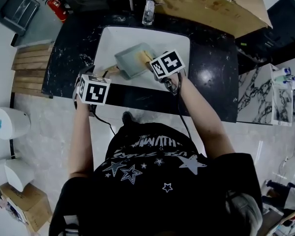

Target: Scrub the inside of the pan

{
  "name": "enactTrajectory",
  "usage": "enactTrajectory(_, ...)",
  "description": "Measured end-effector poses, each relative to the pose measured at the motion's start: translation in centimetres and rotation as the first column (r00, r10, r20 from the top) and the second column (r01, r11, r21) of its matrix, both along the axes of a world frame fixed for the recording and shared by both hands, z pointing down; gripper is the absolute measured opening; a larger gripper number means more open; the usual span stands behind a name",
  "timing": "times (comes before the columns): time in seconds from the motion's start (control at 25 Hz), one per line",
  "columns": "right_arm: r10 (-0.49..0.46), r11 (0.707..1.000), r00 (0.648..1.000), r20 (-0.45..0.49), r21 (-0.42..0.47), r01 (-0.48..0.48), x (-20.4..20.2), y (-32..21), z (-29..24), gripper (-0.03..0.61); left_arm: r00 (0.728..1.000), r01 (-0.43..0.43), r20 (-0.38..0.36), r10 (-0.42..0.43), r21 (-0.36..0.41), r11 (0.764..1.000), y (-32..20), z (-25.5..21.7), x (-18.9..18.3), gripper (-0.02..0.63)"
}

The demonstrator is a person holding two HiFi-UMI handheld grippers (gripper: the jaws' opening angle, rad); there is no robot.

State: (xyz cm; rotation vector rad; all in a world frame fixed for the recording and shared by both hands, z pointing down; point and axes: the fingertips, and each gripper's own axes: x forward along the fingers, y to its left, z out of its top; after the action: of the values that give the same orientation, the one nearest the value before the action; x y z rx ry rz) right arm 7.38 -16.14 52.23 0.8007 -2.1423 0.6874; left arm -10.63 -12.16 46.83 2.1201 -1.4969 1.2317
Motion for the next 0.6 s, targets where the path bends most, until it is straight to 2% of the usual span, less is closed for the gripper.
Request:
enactTrajectory(0.24, -0.010, 0.999, 1.000, 0.023, 0.046, 0.009, 2.1, 2.0, -1.6, 0.087, 0.994, 0.064, -0.097, -0.055, 0.083, 0.994, 1.7, -1.7, 2.8, 0.214)
enactTrajectory(0.36, -0.017, 0.998, 0.999, 0.032, 0.066, 0.015, 3.1, 3.1, -2.4, 0.086, 0.993, 0.084, -0.089, -0.074, 0.110, 0.990, 2.9, -2.2, 3.9, 0.115)
enactTrajectory(0.6, -0.047, 0.995, 0.998, 0.030, 0.093, 0.044, 4.9, 5.8, -3.6, 0.086, 0.990, 0.120, -0.088, -0.108, 0.153, 0.981, 5.4, -3.3, 6.1, 0.019)
